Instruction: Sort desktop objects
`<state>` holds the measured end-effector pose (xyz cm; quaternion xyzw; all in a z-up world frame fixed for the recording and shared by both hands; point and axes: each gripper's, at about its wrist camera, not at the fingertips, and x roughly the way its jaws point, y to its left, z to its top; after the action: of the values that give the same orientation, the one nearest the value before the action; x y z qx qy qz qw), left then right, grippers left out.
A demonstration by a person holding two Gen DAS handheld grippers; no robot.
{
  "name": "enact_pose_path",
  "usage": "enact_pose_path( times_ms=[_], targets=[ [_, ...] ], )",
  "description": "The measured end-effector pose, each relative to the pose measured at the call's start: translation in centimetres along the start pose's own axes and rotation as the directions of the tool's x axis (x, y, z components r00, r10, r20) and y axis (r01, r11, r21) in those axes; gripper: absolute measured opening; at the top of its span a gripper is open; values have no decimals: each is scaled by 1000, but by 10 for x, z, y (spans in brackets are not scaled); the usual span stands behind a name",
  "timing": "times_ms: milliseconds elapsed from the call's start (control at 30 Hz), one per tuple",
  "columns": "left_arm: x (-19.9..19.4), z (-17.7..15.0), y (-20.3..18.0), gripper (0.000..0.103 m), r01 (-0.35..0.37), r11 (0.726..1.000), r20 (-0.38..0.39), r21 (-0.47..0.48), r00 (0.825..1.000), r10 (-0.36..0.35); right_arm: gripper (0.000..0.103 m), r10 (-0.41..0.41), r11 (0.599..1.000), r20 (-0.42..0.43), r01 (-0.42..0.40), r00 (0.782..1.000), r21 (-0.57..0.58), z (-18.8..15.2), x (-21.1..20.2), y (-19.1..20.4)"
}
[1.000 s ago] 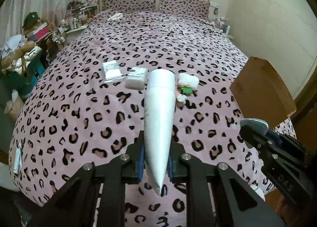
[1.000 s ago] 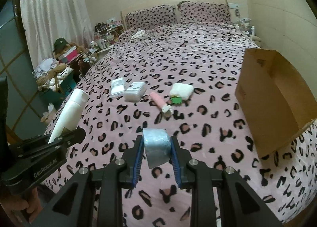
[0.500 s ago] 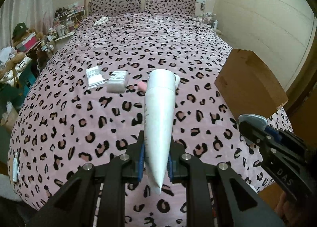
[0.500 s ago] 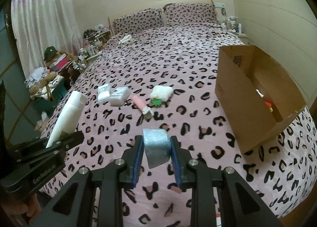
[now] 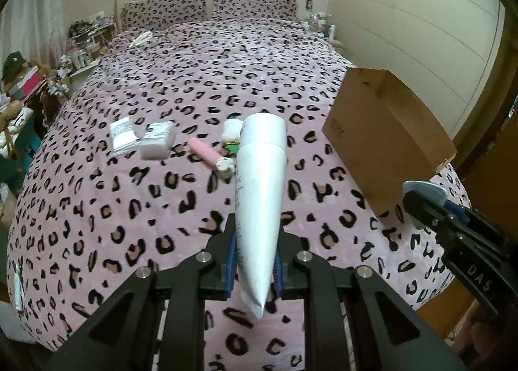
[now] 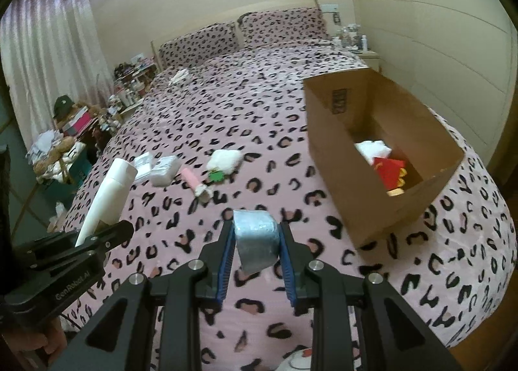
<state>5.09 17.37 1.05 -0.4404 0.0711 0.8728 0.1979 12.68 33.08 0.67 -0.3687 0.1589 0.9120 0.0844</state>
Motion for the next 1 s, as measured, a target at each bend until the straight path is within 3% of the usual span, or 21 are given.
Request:
enact_pose_path(
  times_ms=[333, 1000],
  targets=[
    [20, 10, -33, 18, 56, 997, -19, 43, 998, -55, 27, -47, 997, 22, 46, 999, 62, 5, -10, -39],
    [42, 22, -71, 18, 107, 990, -39, 95, 994, -103, 27, -86, 992, 42, 82, 995, 91, 9, -22, -64]
  ],
)
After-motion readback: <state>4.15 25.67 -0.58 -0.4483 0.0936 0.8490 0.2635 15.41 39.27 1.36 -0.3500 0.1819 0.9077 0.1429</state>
